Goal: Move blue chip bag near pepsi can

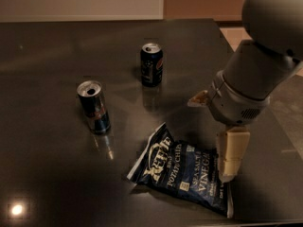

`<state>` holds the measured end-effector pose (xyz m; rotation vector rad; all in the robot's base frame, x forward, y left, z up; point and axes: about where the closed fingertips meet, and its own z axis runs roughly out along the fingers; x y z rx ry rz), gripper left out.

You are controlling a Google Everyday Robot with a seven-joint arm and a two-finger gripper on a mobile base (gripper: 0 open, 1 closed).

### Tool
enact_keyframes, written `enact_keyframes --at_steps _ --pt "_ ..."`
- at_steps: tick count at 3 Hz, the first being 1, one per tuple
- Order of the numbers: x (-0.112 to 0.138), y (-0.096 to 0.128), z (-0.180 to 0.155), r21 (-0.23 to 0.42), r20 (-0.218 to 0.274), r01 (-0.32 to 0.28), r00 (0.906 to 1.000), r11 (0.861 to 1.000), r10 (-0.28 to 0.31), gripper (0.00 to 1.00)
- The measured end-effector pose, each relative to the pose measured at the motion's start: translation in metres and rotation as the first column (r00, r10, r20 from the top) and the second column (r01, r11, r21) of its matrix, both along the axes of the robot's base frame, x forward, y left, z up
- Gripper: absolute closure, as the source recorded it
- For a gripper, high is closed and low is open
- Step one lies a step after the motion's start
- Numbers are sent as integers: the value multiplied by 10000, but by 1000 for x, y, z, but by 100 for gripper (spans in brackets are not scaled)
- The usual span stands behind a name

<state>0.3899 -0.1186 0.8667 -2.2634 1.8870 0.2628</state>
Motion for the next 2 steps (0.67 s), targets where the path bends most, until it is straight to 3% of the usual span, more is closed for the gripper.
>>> enact_keyframes --at_steps 1,2 --pt "-7 4 -13 373 -168 -491 9986 9981 498 0" --pt "-15 8 -24 655 -311 -1004 9942 9928 1025 17"
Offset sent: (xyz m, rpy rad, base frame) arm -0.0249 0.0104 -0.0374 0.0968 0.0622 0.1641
